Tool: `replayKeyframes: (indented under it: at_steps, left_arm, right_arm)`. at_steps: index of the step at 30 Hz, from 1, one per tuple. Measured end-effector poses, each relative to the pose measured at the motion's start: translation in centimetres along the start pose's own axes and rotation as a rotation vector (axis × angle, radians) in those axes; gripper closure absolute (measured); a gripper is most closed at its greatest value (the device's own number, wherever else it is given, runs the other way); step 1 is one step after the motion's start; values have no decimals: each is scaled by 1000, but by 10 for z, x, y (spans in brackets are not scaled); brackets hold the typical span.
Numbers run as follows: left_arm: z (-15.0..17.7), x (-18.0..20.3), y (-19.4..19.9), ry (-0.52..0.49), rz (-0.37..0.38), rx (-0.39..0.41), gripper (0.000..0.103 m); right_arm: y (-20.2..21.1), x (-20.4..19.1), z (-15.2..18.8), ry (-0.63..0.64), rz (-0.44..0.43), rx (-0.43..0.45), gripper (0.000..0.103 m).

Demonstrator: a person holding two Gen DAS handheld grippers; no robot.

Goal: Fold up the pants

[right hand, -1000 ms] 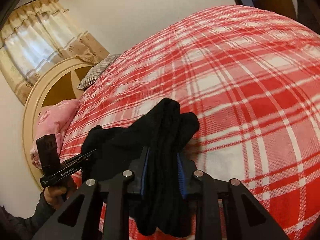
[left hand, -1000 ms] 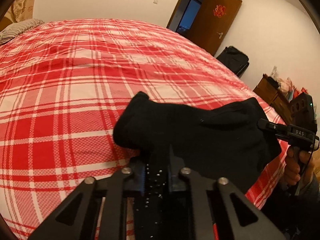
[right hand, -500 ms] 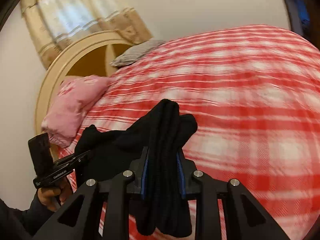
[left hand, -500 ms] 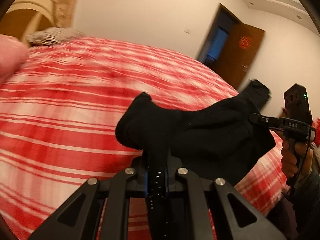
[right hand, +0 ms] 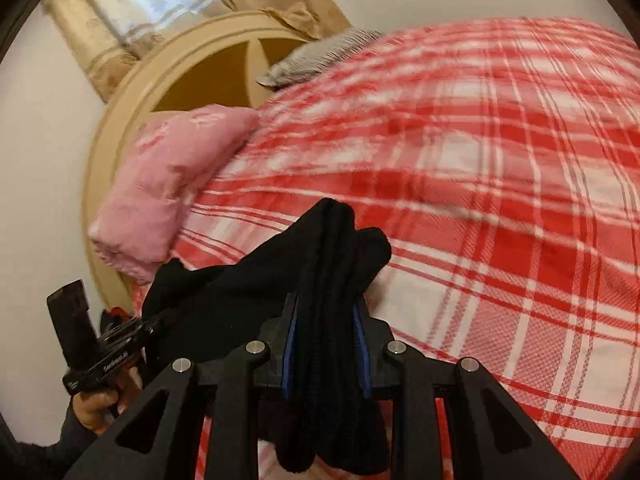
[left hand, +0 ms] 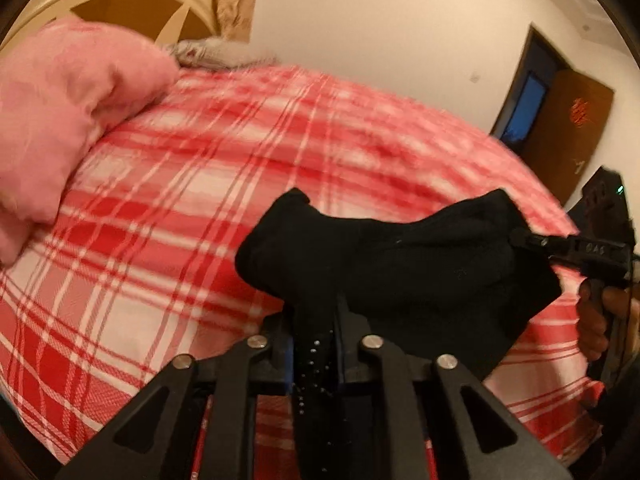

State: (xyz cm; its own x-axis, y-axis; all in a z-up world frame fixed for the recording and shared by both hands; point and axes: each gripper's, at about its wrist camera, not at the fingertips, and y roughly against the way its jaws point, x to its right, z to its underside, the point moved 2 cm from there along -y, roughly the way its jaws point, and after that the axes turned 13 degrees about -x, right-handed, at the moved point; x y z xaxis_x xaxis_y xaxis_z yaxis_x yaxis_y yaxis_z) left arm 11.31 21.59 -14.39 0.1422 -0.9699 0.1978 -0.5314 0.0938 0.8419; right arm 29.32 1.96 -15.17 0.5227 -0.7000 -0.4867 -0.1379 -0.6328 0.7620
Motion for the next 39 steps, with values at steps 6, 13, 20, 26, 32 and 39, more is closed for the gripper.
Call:
replayKeyframes:
  at_steps: [6, 13, 20, 26, 32, 39]
  left_arm:
    - [8, -5, -17, 21, -105, 3, 32]
    - [11, -18, -17, 76, -108, 1, 17]
    - [11, -19, -19, 83, -132, 2, 11]
    - [11, -22, -20, 94, -137, -1, 5]
    - [13, -22, -17, 84, -151, -15, 4]
    - [22, -25, 0, 92, -196, -17, 4]
  right_arm:
    - [-12, 28, 10, -53, 29, -29, 73]
    - [-14, 27, 10, -42, 62, -22, 71]
    - [-13, 23, 13, -11, 153, -4, 59]
    - [-12, 19, 13, 13, 213, 10, 55]
    - [-7, 27, 14, -19, 232, 26, 45]
    - [29, 27, 24, -97, 312, 135, 40]
